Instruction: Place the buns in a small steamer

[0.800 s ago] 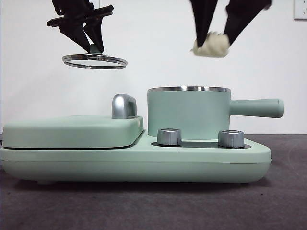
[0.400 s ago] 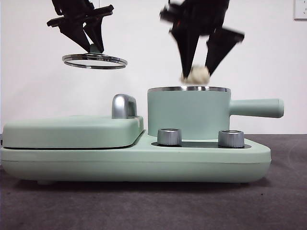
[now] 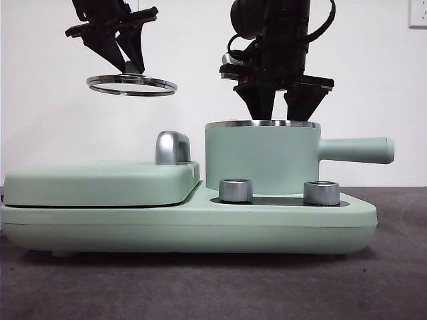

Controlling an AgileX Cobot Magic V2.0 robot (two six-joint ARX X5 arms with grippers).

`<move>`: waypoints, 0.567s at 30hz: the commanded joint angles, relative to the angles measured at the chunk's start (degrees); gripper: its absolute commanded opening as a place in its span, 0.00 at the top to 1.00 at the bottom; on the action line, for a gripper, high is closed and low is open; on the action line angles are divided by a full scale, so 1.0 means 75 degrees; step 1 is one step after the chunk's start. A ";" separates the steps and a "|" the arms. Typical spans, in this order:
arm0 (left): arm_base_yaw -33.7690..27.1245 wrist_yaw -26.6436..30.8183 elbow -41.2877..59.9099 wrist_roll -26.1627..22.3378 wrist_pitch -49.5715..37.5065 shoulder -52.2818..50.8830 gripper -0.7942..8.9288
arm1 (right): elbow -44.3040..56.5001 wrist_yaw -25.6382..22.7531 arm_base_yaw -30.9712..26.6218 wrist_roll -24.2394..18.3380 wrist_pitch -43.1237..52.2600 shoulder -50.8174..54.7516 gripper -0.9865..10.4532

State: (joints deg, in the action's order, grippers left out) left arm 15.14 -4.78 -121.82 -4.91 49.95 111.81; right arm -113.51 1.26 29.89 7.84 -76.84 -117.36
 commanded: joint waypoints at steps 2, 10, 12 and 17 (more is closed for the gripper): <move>0.0029 -0.0029 -0.0321 0.0035 -0.0195 0.0087 0.86 | -0.0175 -0.0032 0.0023 -0.0134 -0.0239 -0.0286 0.69; 0.0029 -0.0029 -0.0321 0.0038 -0.0189 0.0087 0.86 | -0.0175 -0.0026 -0.0006 -0.0163 -0.0047 -0.0294 0.58; 0.0029 -0.0029 -0.0321 0.0038 -0.0192 0.0087 0.86 | -0.0178 -0.0026 -0.0006 -0.0157 -0.0076 -0.0294 0.58; 0.0029 -0.0029 -0.0321 0.0038 -0.0192 0.0087 0.86 | -0.0184 -0.0029 -0.0006 -0.0079 -0.0224 -0.0262 0.58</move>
State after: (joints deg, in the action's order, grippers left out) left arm 15.14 -4.78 -121.82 -4.91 49.95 111.81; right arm -113.51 1.26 29.52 7.29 -76.82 -117.97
